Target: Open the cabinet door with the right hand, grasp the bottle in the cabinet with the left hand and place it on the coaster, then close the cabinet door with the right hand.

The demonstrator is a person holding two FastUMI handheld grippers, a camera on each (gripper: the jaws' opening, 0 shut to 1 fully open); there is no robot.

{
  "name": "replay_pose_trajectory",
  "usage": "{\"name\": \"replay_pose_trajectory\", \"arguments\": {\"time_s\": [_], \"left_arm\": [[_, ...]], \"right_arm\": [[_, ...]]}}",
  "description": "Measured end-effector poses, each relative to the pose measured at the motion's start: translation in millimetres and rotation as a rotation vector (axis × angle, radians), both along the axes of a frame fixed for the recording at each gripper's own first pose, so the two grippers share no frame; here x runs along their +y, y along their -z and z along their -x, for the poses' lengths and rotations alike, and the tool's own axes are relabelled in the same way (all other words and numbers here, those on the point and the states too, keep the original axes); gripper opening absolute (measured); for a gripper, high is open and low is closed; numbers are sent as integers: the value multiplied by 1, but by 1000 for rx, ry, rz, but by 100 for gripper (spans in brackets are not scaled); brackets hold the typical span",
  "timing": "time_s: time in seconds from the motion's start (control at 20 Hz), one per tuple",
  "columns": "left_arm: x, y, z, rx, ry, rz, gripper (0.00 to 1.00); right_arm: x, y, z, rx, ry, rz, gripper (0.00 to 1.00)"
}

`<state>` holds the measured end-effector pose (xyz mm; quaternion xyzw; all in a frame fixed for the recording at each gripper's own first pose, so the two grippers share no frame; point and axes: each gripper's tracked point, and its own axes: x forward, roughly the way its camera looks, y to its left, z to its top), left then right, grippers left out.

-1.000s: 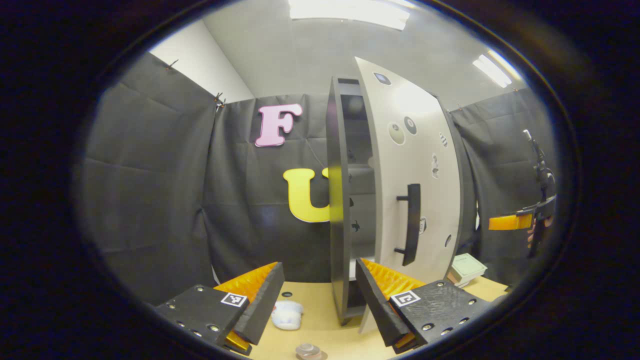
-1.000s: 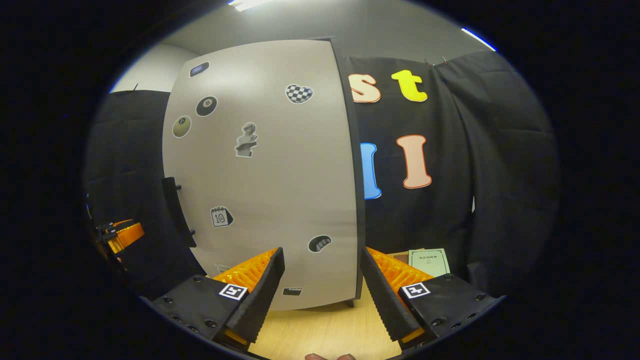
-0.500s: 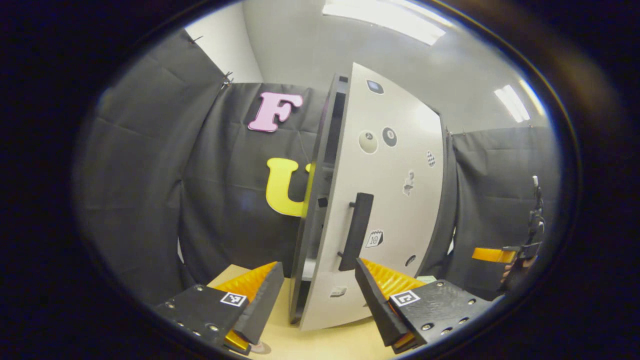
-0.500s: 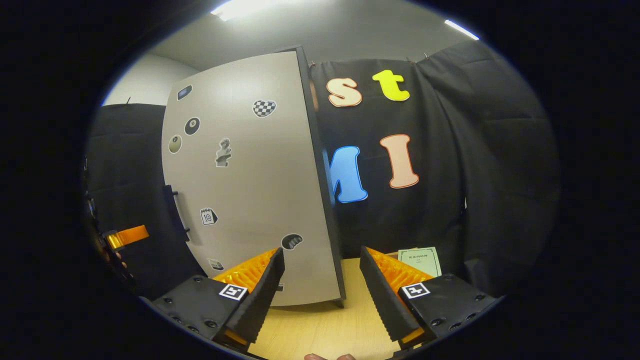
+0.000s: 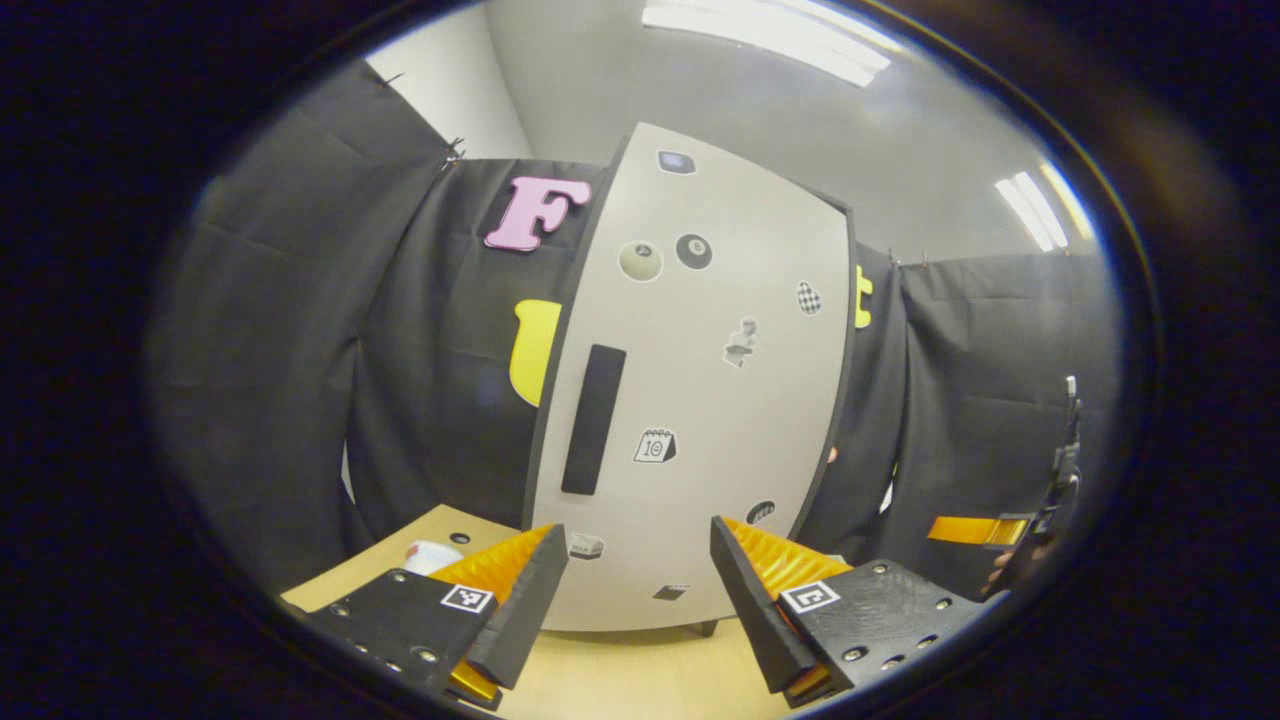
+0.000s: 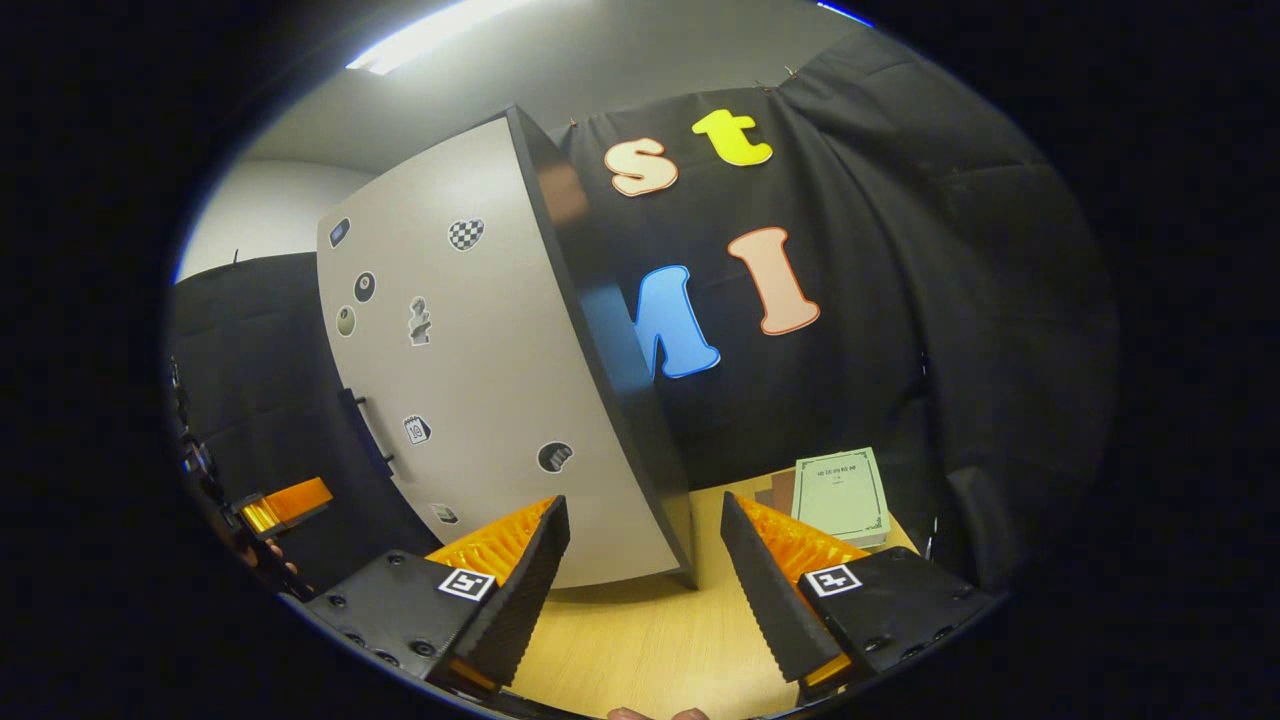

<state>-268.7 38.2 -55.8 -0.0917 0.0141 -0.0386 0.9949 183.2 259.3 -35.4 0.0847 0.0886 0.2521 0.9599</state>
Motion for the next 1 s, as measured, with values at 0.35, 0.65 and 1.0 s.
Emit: {"name": "replay_pose_trajectory", "arguments": {"time_s": [0.35,0.65,1.0], "left_arm": [[9,7,12,42,-93,42,88],[37,25,14,83,-79,8,88],[82,47,40,87,-43,-30,89]], "right_arm": [[-27,-6,16,-22,53,-20,96],[-6,-3,45,-47,13,-11,96],[13,-4,59,-76,103,62,96]]}}
